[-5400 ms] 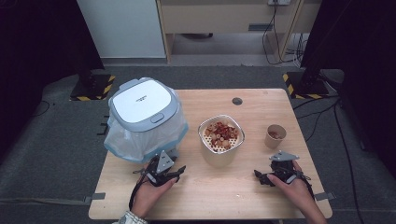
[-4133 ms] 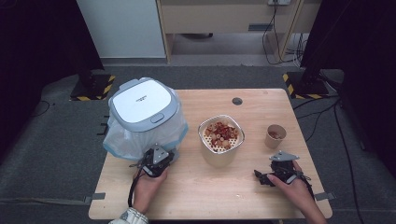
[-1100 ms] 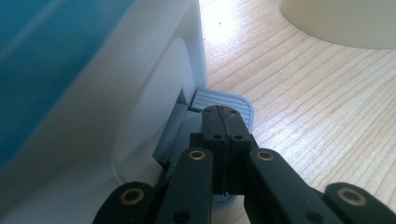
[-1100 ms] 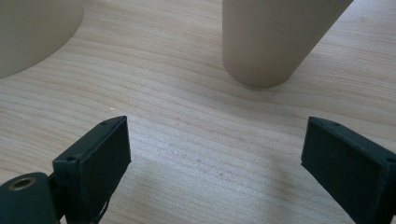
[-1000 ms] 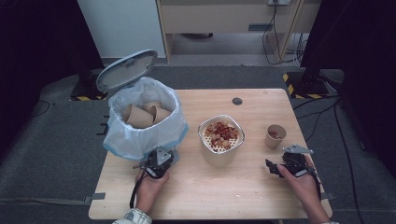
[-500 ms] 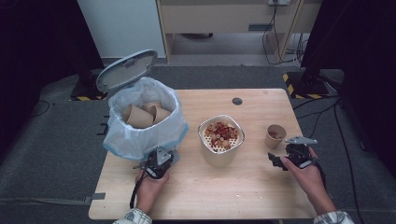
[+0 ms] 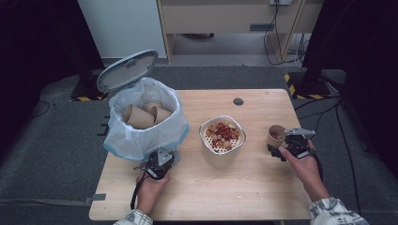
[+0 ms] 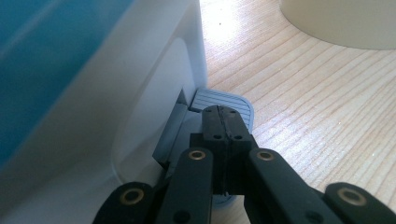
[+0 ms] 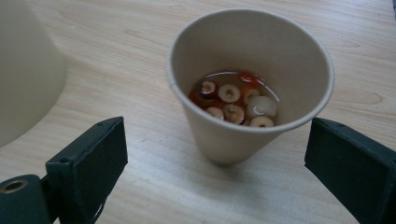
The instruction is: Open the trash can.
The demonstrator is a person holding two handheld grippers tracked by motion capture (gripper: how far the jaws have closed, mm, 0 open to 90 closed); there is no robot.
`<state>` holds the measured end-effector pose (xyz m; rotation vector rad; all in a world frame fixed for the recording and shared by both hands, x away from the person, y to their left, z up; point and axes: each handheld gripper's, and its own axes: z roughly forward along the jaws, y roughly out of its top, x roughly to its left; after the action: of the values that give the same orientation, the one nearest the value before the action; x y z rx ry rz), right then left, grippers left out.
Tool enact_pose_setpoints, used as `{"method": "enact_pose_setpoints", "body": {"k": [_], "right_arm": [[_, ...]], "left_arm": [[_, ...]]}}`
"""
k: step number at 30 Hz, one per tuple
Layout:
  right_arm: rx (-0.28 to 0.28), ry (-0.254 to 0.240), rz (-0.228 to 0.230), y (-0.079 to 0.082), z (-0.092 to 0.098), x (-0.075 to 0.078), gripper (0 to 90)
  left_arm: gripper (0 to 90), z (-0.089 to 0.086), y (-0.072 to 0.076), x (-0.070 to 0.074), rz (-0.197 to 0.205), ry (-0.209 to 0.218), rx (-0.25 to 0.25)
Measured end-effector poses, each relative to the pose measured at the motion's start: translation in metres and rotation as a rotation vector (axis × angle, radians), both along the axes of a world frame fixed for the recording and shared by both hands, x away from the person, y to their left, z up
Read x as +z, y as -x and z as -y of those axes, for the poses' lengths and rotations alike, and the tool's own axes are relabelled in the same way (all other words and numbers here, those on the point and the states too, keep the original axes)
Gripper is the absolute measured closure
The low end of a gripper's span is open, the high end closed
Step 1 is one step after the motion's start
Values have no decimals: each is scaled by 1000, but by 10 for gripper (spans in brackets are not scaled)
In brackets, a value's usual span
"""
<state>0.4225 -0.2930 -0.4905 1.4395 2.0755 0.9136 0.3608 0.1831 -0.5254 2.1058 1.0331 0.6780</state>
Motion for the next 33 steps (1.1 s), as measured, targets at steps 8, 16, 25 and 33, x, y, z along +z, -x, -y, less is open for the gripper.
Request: {"method": "enact_pose_setpoints", "body": {"k": [8, 16, 25, 33], "right_arm": [[-29, -1, 26, -11, 2, -11, 80], [-16, -53, 69, -16, 0, -14, 107], [-20, -105, 99, -23, 0, -21, 139], [-39, -136, 147, -26, 1, -25, 213]], "left_arm": [[892, 0, 0, 0, -2, 2, 1], [892, 0, 0, 0, 0, 0, 0], [892, 0, 0, 0, 0, 2, 0], [892, 0, 0, 0, 2, 0, 0]]}}
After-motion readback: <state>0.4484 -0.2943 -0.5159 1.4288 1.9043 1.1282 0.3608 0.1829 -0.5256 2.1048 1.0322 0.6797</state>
